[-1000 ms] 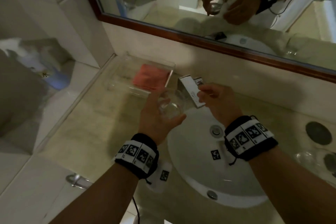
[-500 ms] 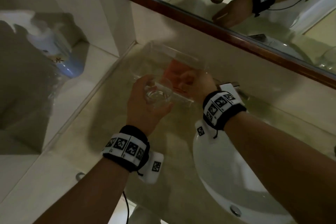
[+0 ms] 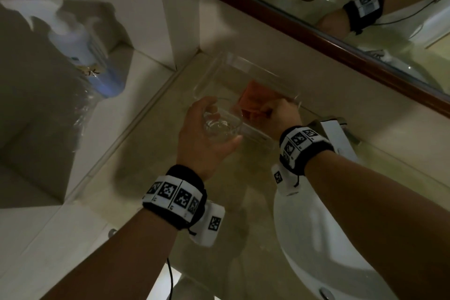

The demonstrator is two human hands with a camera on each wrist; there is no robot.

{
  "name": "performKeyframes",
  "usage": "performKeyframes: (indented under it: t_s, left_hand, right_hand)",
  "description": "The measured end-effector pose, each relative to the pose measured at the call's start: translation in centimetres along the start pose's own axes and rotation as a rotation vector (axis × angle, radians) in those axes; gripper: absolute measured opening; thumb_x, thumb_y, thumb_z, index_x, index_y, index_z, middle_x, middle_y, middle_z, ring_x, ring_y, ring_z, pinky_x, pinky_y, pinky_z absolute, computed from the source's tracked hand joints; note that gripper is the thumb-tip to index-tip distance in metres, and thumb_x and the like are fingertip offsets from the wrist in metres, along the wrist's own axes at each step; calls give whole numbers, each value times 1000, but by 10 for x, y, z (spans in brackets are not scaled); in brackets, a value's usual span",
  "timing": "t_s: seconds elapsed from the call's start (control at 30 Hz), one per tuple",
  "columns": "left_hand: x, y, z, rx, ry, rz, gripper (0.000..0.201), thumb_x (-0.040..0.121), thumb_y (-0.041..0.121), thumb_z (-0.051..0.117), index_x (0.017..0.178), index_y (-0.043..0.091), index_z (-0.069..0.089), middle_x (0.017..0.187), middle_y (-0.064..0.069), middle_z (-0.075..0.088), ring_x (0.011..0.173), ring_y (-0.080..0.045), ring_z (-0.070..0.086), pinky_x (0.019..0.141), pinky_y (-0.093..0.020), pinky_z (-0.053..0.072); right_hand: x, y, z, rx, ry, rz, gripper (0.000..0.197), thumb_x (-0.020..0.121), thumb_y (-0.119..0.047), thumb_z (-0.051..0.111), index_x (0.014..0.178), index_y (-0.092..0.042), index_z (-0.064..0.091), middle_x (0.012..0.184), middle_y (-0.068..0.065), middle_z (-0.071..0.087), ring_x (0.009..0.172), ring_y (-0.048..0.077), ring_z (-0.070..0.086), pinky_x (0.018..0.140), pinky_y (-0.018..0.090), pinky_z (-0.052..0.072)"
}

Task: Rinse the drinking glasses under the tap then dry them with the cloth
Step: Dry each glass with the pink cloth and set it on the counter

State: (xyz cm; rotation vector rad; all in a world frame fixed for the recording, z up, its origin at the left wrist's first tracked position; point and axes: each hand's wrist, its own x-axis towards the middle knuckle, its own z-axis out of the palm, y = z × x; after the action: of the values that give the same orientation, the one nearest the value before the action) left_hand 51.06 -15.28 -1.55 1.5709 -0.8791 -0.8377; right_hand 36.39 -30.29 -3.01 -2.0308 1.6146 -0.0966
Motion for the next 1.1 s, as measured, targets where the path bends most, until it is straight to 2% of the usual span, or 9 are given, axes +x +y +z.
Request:
performKeyframes:
  t_s: [0.13,0.23,0.37,0.47,0.6,0.73,0.87,1.0,1.1]
  left_hand:
    - [2,8,7,-97,-10,-29,78,66,12,90,132,25,50,122,11,56,114,-6,61,80,-21,57]
    - [2,21,17,-108,-25,-15,77,65,18,91,131,23,52,120,16,58,112,-5,63,83,-28,59]
    - [0,45,39,-159,-43,0,76,67,5,89,132,15,52,112,18,59,103,3,65,76,-21,57]
    - [-4,69,59,-182,-81,43,76,67,7,89,133,16,52,122,9,59,105,1,65,76,-18,56]
    - [-15,103,89,-161,-151,132,75,67,6,89,131,16,53,124,3,59,106,-1,63,79,-18,56]
    - [-33,134,119,-177,-223,203,70,66,4,89,127,13,55,118,-1,60,93,9,63,71,-13,53]
    - [-54,156,148,-232,-278,233,70,62,14,90,124,15,57,118,-3,62,98,-4,67,75,-24,57]
    - [-77,164,179,-335,-366,165,77,58,17,90,127,7,57,123,-25,59,100,-22,69,72,-29,57]
    - [-92,164,196,-352,-395,136,74,60,18,89,125,8,57,125,-23,59,102,-28,69,73,-37,60]
  right_hand:
    - [-11,1,-23,410,183,117,19,85,-42,74,84,-23,77,80,-6,73,73,11,68,61,25,56]
    - [-32,0,-53,680,276,128,13,90,-34,71,88,-21,73,76,-7,70,65,2,67,51,11,50]
    - [-58,12,-91,950,409,88,13,94,-27,67,96,-16,73,86,1,74,78,12,71,74,32,60]
    - [-81,26,-120,1098,475,-34,18,98,-15,60,104,-3,72,87,2,73,78,14,69,69,28,58]
    - [-117,45,-158,1100,533,-195,17,97,-12,58,102,-3,72,82,3,74,79,17,70,72,32,59]
    - [-147,69,-196,1131,521,-148,21,100,-9,54,86,-10,69,67,-5,70,60,9,64,55,21,50]
    - [-175,95,-218,1217,503,-128,17,99,-19,56,90,-12,68,84,18,63,70,24,59,55,27,49]
    - [-208,107,-218,1322,414,-187,16,97,-18,56,88,-9,65,84,17,61,59,20,54,46,21,44]
    - [-228,117,-209,1290,380,-224,20,88,-22,59,86,-4,64,78,14,63,65,21,58,58,26,49]
